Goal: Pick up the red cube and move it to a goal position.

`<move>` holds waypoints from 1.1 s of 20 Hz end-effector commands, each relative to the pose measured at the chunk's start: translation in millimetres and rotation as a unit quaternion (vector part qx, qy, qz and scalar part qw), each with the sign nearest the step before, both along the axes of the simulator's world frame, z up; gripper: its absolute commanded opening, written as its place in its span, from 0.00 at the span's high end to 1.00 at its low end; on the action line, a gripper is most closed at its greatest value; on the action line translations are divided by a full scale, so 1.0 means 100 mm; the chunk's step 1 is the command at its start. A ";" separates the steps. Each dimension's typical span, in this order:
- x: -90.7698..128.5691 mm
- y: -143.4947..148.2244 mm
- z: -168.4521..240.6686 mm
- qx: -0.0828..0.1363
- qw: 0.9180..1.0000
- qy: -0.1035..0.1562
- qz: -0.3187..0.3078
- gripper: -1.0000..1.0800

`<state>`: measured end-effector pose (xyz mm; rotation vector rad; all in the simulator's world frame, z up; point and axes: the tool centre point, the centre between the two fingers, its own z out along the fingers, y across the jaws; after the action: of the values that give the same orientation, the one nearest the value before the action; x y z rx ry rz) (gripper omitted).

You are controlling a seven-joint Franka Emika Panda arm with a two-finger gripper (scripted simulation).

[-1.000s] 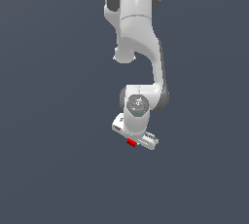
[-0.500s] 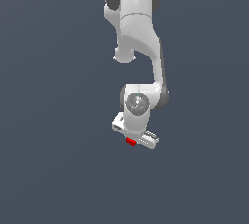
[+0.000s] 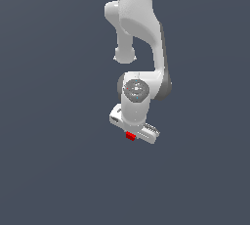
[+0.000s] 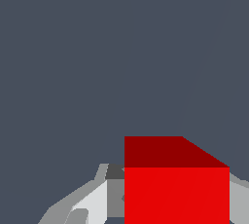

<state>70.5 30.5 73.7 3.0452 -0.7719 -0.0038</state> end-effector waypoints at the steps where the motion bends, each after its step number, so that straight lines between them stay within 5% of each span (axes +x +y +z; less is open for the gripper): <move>1: -0.04 -0.04 0.22 0.000 1.000 -0.001 0.000 1.00; 22: -0.45 -0.42 2.62 0.000 1.000 -0.001 -0.001 1.00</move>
<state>28.7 -9.2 318.9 3.0455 -0.7749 0.0004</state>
